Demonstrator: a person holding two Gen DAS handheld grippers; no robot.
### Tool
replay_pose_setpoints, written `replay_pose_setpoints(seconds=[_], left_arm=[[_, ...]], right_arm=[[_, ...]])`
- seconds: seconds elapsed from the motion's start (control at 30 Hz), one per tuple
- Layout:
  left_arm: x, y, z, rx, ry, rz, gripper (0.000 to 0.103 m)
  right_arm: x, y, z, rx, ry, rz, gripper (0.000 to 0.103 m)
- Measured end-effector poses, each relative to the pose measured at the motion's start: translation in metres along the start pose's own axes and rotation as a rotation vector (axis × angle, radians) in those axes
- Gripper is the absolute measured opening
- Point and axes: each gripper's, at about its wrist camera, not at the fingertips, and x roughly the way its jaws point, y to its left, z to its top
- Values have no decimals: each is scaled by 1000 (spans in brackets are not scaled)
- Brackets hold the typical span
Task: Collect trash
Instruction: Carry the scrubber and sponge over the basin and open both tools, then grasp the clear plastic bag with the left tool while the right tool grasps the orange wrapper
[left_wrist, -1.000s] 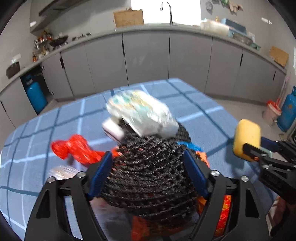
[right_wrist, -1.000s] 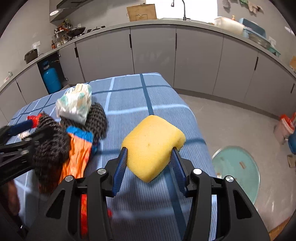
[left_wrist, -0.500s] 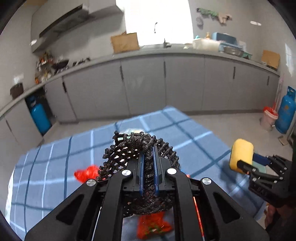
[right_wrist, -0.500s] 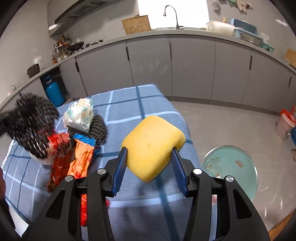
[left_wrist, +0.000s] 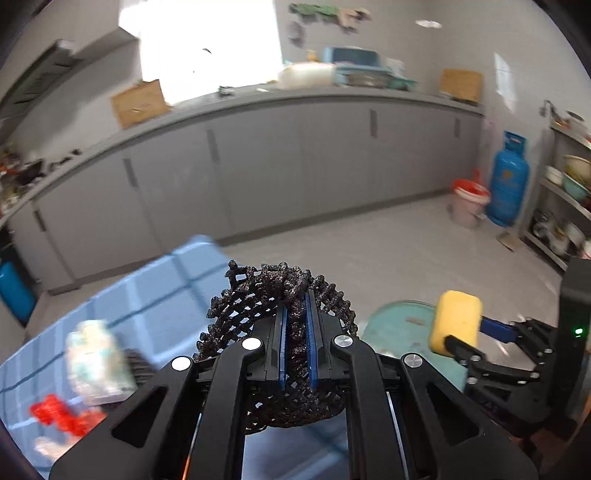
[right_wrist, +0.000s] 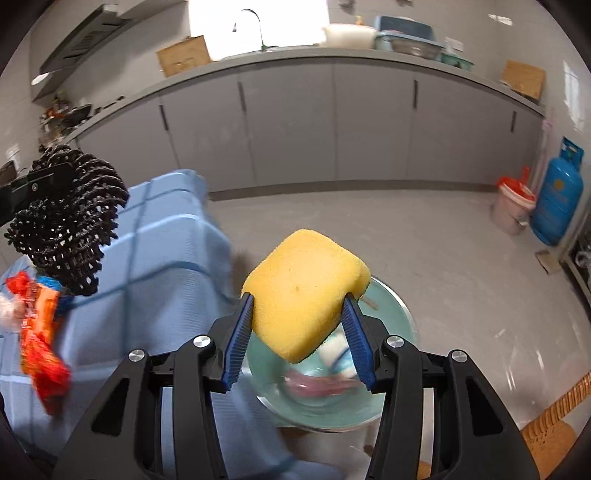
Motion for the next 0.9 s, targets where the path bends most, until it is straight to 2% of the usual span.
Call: replay_pose_setpoints(seconds=[0.23, 0.27, 0.3, 0.33, 0.47, 0.53, 0.63, 0.9], left_arm=[[50, -54, -2, 54, 62, -94, 13], [57, -56, -3, 55, 70, -99, 22], [63, -60, -6, 62, 84, -100, 31], [66, -64, -8, 68, 89, -90, 45], [76, -66, -13, 76, 110, -66, 61], [76, -64, -14, 73, 109, -54, 64], [72, -61, -14, 59, 106, -48, 81], [50, -43, -8, 17, 72, -40, 84]], right_arm=[[33, -35, -14, 32, 44, -21, 53], [38, -39, -17, 40, 47, -22, 55], [41, -43, -19, 50, 48, -24, 62], [43, -47, -21, 64, 50, -28, 65], [48, -62, -28, 103, 59, -44, 68], [46, -66, -30, 120, 53, -53, 73], [40, -68, -30, 139, 47, -49, 75], [17, -69, -23, 175, -2, -55, 85]])
